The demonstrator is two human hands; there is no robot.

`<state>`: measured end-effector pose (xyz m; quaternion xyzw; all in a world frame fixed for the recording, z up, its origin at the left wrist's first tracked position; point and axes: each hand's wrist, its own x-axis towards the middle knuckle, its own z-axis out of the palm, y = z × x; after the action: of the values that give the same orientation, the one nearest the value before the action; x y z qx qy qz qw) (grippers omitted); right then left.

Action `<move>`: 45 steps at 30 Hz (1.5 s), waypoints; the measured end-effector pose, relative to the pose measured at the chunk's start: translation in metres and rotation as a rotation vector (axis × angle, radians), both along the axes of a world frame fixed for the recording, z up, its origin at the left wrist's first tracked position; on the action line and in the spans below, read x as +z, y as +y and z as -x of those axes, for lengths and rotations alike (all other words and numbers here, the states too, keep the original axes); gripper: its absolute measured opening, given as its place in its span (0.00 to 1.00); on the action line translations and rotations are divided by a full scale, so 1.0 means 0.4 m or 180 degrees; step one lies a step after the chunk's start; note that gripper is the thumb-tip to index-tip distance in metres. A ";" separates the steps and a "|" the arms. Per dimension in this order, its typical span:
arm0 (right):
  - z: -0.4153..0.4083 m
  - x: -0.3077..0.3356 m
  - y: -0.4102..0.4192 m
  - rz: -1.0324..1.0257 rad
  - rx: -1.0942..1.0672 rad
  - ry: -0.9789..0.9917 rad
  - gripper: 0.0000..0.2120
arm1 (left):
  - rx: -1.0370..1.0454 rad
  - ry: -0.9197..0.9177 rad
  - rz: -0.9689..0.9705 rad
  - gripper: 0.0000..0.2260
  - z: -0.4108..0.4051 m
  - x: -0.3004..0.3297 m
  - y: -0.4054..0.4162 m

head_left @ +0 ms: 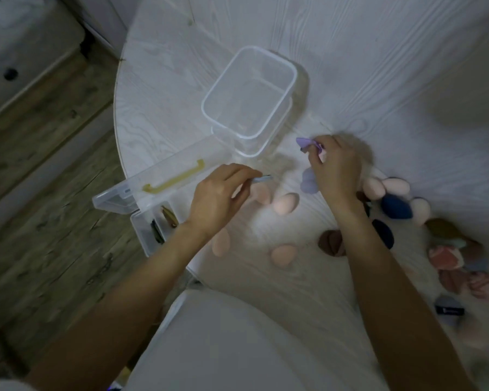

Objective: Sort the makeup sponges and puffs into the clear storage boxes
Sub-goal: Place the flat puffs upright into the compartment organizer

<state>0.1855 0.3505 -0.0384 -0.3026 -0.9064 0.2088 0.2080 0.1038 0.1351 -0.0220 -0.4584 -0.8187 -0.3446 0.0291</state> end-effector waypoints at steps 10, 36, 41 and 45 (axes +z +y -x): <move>-0.145 0.053 -0.362 0.1782 -0.0518 0.0619 0.04 | -0.0278 0.0329 0.0817 0.08 0.081 -0.010 -0.300; -0.111 0.086 -0.587 0.1987 -0.0890 0.0831 0.04 | -0.1408 0.0434 0.1433 0.17 0.142 -0.038 -0.351; -0.086 0.080 -0.622 0.2041 -0.0675 0.0796 0.04 | -0.0789 0.0164 0.0955 0.14 0.117 -0.029 -0.467; -0.048 0.080 -0.662 0.2047 -0.0607 0.0627 0.03 | -0.0653 0.0166 0.1170 0.17 0.109 -0.057 -0.511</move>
<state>0.2048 0.0855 -0.0066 -0.4144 -0.7375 0.4915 0.2071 0.0602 -0.0692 -0.0447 -0.5457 -0.8158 -0.1786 -0.0691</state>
